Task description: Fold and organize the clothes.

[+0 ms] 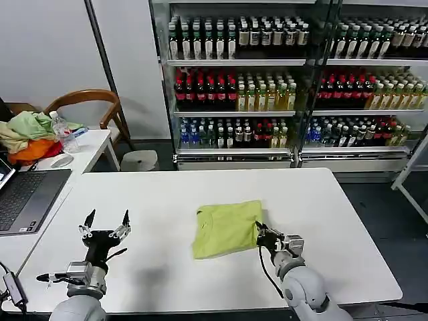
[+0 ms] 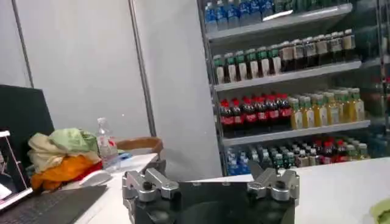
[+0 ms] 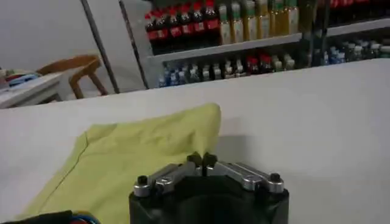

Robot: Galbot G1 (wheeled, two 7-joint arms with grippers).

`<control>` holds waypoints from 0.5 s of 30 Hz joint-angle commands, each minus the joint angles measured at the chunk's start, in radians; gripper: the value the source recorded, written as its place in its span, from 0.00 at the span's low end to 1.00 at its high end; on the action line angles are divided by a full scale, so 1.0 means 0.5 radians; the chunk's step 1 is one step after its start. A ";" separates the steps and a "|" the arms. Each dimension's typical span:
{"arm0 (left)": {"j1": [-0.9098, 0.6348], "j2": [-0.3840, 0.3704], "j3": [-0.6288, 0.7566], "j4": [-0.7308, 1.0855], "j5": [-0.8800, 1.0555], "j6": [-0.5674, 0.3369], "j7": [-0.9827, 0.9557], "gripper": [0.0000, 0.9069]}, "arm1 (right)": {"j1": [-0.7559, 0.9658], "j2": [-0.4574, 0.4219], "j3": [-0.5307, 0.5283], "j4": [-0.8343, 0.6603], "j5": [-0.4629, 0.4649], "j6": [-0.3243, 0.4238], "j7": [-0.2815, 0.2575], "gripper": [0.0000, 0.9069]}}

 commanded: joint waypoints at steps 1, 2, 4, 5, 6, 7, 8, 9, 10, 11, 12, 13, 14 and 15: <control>0.001 0.000 0.001 -0.003 0.005 0.001 -0.002 1.00 | 0.003 -0.016 0.022 0.016 -0.009 -0.001 0.001 0.09; 0.001 -0.001 0.002 -0.003 0.005 0.002 -0.002 1.00 | 0.000 -0.025 0.024 0.020 -0.024 -0.021 -0.002 1.00; -0.002 -0.002 0.005 -0.004 0.006 0.000 -0.001 1.00 | -0.004 -0.033 0.032 0.017 -0.043 -0.026 -0.013 1.00; -0.004 -0.003 0.007 -0.005 0.005 -0.001 0.000 1.00 | -0.008 -0.037 0.040 0.014 -0.054 -0.030 -0.027 1.00; -0.007 -0.004 0.009 -0.005 0.004 -0.002 0.001 1.00 | -0.014 -0.041 0.044 0.017 -0.052 -0.040 -0.028 1.00; -0.009 -0.003 0.011 -0.005 0.003 -0.001 0.003 1.00 | -0.015 -0.042 0.047 0.020 -0.052 -0.045 -0.027 1.00; -0.010 -0.001 0.013 -0.006 0.004 -0.002 0.012 1.00 | -0.031 -0.055 0.055 0.033 -0.055 -0.052 -0.030 1.00; -0.011 -0.001 0.016 -0.008 0.003 -0.004 0.017 1.00 | -0.045 -0.065 0.066 0.043 -0.079 -0.052 -0.040 1.00; -0.011 0.000 0.018 -0.010 0.004 -0.011 0.022 1.00 | -0.052 -0.073 0.072 0.052 -0.095 -0.052 -0.046 1.00; -0.011 0.004 0.024 -0.011 0.003 -0.037 0.039 1.00 | -0.069 -0.088 0.092 0.068 -0.155 -0.050 -0.066 1.00; -0.012 0.007 0.028 -0.010 0.005 -0.056 0.051 1.00 | -0.069 -0.088 0.092 0.068 -0.155 -0.050 -0.066 1.00; -0.013 0.010 0.032 -0.011 0.004 -0.070 0.061 1.00 | -0.086 -0.109 0.129 0.088 -0.293 -0.027 -0.101 1.00; -0.018 0.016 0.041 -0.012 0.002 -0.082 0.069 1.00 | -0.098 -0.125 0.164 0.102 -0.420 0.012 -0.124 1.00; -0.026 0.025 0.045 -0.013 0.000 -0.097 0.083 1.00 | -0.103 -0.136 0.196 0.116 -0.486 0.042 -0.150 1.00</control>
